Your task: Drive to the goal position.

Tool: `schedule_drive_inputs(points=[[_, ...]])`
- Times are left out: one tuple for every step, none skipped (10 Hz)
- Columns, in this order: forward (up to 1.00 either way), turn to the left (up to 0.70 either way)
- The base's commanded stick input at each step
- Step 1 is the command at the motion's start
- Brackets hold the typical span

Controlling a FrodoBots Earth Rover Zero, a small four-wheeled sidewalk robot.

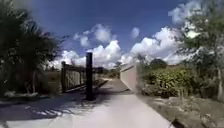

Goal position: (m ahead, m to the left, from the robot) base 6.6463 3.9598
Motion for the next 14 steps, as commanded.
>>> schedule_drive_inputs(points=[[0.7, 0.0], [0.7, 0.0], [0.7, 0.0], [0.7, 0.0], [0.7, 0.0], [0.7, 0.0], [0.7, 0.0], [0.7, 0.0], [0.7, 0.0], [0.7, 0.0], [0.7, 0.0], [0.7, 0.0], [0.7, 0.0], [0.7, 0.0]])
